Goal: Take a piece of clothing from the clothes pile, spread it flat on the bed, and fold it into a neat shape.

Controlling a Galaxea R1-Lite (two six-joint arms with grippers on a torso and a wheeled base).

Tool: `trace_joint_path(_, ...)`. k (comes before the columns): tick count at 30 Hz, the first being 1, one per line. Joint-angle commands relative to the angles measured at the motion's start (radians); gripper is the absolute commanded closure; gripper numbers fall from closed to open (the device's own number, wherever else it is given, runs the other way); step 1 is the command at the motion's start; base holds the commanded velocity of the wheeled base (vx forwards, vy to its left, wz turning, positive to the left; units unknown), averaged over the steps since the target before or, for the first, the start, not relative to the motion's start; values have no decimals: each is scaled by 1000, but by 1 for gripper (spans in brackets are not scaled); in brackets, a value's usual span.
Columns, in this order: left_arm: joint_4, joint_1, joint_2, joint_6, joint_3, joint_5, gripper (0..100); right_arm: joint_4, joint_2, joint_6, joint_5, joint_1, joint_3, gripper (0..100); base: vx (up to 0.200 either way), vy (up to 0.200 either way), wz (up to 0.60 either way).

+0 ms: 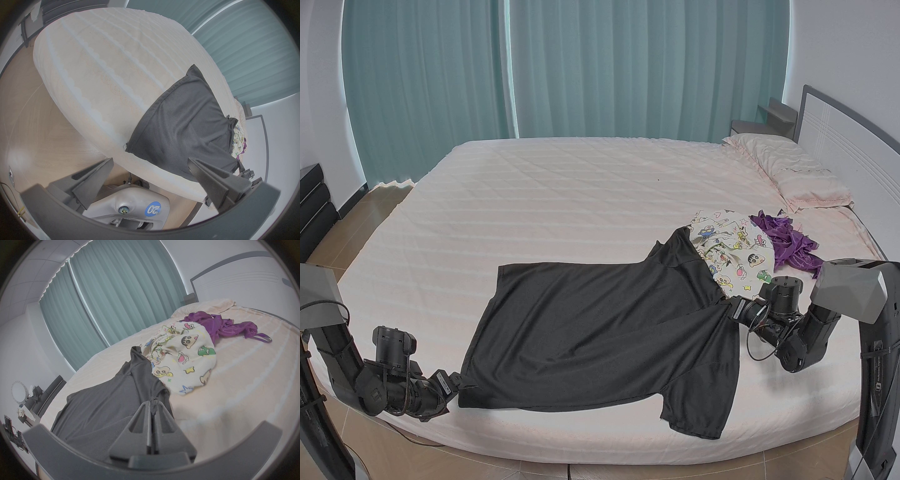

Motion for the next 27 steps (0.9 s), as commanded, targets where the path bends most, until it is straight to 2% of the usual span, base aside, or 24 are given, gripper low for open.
trace_joint_path(1,-3,0,8,-3,-1,2,0,12,31,-14,5,1,-45,0,0,0,0)
trace_joint_path(6,-5,-29,10,-43,-10,22,0,12,41,-16,7,-4,-19,0,0,0,0)
trace_joint_path(9,-35,-88,45,-53,-10,137,0,30,24,-17,-1,-33,29,0,0,0,0)
trace_joint_path(15,-163,-158,154,-52,9,235,0,22,-18,3,-12,-68,99,0,0,0,0)
trace_joint_path(16,-184,-174,177,-55,13,290,0,22,-51,30,-12,-70,142,0,0,0,0)
trace_joint_path(17,-193,-181,189,-55,14,313,0,24,-78,61,-9,-65,177,0,0,0,0)
trace_joint_path(21,-206,-189,203,-55,11,327,0,22,-128,136,-13,-35,245,0,0,0,0)
trace_joint_path(27,-209,-192,204,-56,8,327,0,12,-148,198,-13,11,340,0,0,0,0)
